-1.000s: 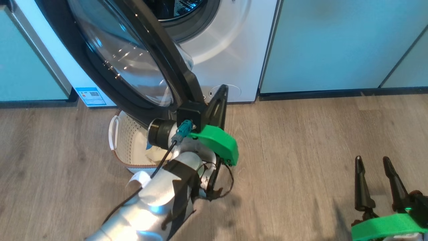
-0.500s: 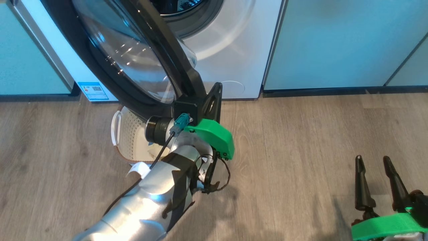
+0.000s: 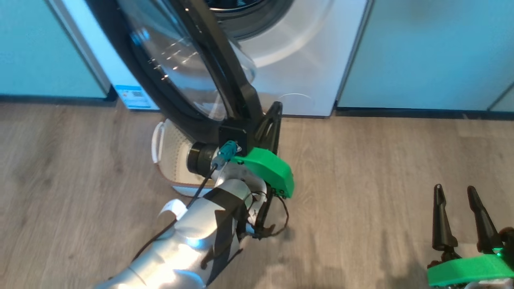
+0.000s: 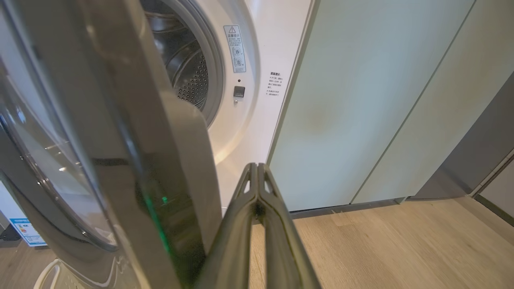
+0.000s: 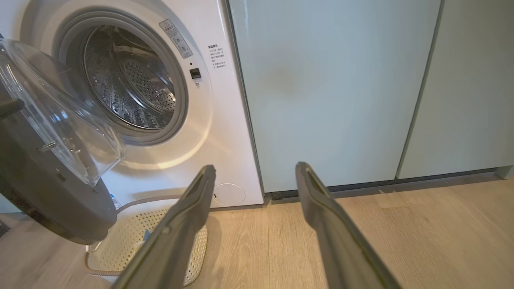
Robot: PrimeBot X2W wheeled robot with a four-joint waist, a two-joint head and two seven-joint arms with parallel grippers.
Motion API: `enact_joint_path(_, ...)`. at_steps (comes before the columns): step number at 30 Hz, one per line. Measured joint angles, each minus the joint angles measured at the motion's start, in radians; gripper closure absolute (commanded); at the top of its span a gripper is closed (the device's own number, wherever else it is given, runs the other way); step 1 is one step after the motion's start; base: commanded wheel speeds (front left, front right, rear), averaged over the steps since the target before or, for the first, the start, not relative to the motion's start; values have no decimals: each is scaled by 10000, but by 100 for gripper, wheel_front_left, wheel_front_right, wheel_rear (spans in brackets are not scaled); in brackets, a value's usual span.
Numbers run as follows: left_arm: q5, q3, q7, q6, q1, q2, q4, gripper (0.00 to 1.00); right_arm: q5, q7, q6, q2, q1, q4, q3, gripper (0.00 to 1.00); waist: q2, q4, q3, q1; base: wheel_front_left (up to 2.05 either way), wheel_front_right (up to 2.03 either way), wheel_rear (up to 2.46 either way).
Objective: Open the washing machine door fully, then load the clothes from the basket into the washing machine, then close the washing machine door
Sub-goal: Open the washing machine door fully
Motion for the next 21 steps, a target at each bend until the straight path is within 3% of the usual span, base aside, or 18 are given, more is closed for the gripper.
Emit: enact_joint_path(21, 970, 370, -2, 75, 1430, 115, -1557, 100, -263, 0, 0, 0, -22, 17, 19, 0, 0, 1672, -104, 0, 0, 0, 0)
